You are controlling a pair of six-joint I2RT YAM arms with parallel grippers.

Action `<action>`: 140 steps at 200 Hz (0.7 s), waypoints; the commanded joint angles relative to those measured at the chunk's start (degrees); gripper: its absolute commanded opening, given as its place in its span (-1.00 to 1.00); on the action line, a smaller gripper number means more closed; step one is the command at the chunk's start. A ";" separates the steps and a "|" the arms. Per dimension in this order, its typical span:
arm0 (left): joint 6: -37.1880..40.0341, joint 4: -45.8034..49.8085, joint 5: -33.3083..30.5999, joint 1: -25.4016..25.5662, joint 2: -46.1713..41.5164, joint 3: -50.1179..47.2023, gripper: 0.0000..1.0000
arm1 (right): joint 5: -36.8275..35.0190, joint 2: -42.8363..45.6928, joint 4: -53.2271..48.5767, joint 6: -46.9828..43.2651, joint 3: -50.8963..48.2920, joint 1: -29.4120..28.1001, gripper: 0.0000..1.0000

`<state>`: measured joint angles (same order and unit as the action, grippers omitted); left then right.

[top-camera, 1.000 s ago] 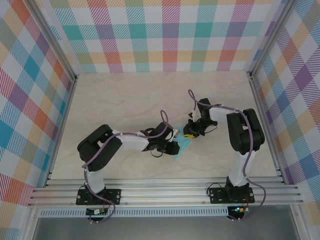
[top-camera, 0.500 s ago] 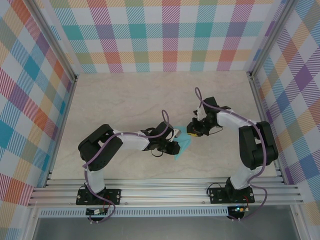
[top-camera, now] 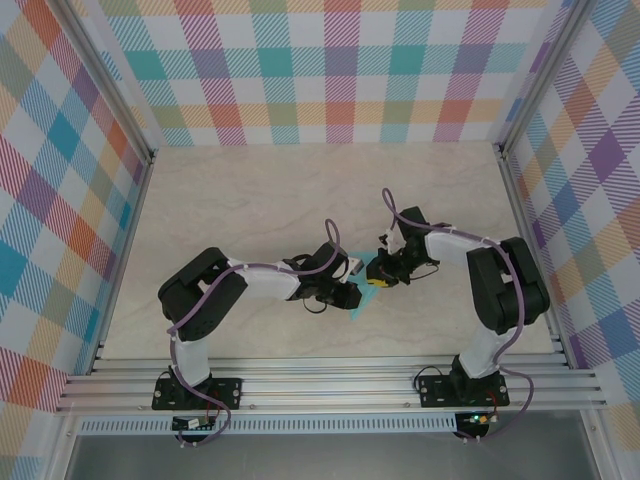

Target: Fold a paper plane with a square sheet of paper (pick it up from the middle)

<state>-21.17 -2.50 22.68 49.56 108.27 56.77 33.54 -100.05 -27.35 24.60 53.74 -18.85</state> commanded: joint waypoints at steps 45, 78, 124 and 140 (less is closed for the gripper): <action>0.46 2.87 -1.12 -0.48 -0.02 0.55 -0.61 | -3.61 -2.40 0.11 -0.91 -1.18 -0.02 -0.69; -0.61 1.97 -2.10 -0.85 -1.61 -0.47 -0.44 | -3.87 -2.17 -0.42 -1.17 -0.87 -0.03 -0.69; -2.35 -0.41 -2.61 -2.08 -3.06 -1.92 -0.35 | -3.66 -2.39 -0.69 -1.34 -0.31 -0.04 -0.68; -2.76 -0.85 -3.42 -2.32 -3.22 -2.09 -0.33 | -3.57 -2.41 -0.78 -1.43 -0.21 0.03 -0.68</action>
<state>-22.92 -3.33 21.58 48.40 106.85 55.90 30.44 -101.84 -27.22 24.43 53.01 -18.85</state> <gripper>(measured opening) 0.326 0.161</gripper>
